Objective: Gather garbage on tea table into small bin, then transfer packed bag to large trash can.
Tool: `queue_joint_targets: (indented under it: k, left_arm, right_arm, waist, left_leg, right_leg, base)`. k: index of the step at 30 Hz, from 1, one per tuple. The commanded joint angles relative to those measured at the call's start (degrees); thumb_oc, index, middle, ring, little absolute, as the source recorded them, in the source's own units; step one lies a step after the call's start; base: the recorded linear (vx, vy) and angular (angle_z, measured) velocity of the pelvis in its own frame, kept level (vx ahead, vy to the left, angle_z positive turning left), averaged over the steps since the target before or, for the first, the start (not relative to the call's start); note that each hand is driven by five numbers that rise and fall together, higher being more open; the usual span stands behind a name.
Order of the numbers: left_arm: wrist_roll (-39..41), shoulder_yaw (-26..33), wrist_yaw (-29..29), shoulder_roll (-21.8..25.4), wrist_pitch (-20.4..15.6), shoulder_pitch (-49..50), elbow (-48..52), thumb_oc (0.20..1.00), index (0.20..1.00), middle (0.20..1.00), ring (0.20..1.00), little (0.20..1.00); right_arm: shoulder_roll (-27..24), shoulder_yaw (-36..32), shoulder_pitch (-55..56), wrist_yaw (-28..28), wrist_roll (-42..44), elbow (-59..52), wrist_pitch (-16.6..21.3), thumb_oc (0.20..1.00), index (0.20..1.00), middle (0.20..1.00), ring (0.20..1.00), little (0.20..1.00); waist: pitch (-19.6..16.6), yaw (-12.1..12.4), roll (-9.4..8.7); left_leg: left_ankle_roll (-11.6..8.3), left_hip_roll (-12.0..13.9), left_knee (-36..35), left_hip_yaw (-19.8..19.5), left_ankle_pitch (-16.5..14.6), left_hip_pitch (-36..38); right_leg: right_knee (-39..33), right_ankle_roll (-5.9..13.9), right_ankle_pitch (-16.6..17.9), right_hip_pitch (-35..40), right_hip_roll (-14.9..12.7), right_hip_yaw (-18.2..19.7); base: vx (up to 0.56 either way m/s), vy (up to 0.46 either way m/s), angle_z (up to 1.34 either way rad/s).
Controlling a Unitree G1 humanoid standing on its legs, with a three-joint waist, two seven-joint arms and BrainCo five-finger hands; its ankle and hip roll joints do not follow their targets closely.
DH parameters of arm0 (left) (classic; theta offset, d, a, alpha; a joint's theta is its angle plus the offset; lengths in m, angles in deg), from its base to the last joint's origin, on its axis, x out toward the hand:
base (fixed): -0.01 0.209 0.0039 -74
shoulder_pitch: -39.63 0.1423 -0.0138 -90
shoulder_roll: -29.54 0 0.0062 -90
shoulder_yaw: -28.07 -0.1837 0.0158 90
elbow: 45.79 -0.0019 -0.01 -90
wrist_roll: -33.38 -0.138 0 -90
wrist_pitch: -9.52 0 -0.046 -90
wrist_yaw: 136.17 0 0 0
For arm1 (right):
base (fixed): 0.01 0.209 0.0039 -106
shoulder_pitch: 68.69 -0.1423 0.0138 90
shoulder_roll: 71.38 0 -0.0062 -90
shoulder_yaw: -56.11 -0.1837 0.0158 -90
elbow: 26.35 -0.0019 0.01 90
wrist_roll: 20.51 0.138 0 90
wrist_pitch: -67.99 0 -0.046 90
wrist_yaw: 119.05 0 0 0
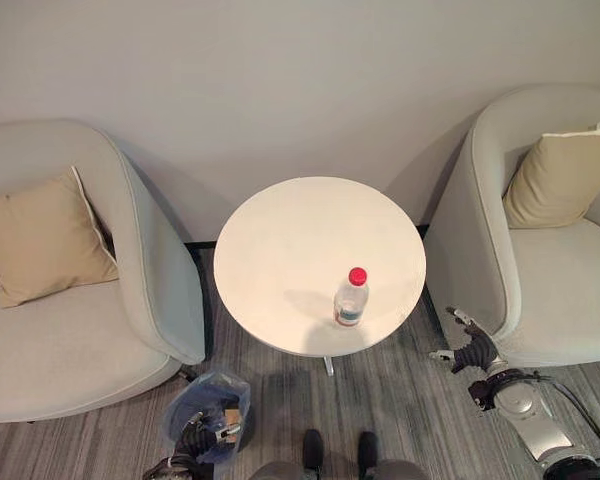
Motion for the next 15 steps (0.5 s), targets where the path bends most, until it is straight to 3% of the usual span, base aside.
queue_joint_targets:
  k: [1, 8, 15]
  left_arm:
    - [-2.3, 0.5, -0.7, 0.3, -2.1, -2.9, 0.3, 1.0, 1.0, 1.0, 1.0, 1.0]
    - [-2.3, -1.0, -1.0, -0.1, -2.0, -2.3, -0.7, 1.0, 1.0, 1.0, 1.0, 1.0]
    - [-1.8, -1.4, -0.8, 0.1, -1.9, -1.9, -1.2, 1.0, 1.0, 1.0, 1.0, 1.0]
  right_arm:
    - [-1.6, 1.8, -3.1, 0.7, -2.6, -3.5, 3.3, 1.0, 1.0, 1.0, 1.0, 1.0]
    - [0.8, 8.4, -10.6, 1.4, -2.4, -2.5, 3.2, 1.0, 1.0, 1.0, 1.0, 1.0]
    - [4.1, 10.4, -13.6, 0.6, -0.2, -0.1, 2.4, 1.0, 1.0, 1.0, 1.0, 1.0]
  waist:
    - [-0.7, 0.3, -1.06]
    - [-1.3, 2.2, -0.63]
    - [-1.2, 4.2, -0.5]
  left_leg:
    - [-4.81, 4.0, 3.9, 2.1, -3.8, -1.5]
    - [-4.67, 3.6, 2.3, 0.4, -3.7, -0.4]
    - [-4.56, 3.1, 1.4, -1.2, -3.2, -1.0]
  right_leg:
    - [1.7, 3.92, -9.5, 2.9, -2.0, 0.2]
    - [1.3, 3.82, -10.3, 3.9, -1.9, -0.9]
    - [1.1, 4.03, -10.6, 3.6, -2.1, -2.3]
  base:
    - [0.1, -0.021, 0.15]
    - [0.07, 0.004, 0.1]
    - [0.05, 0.025, 0.14]
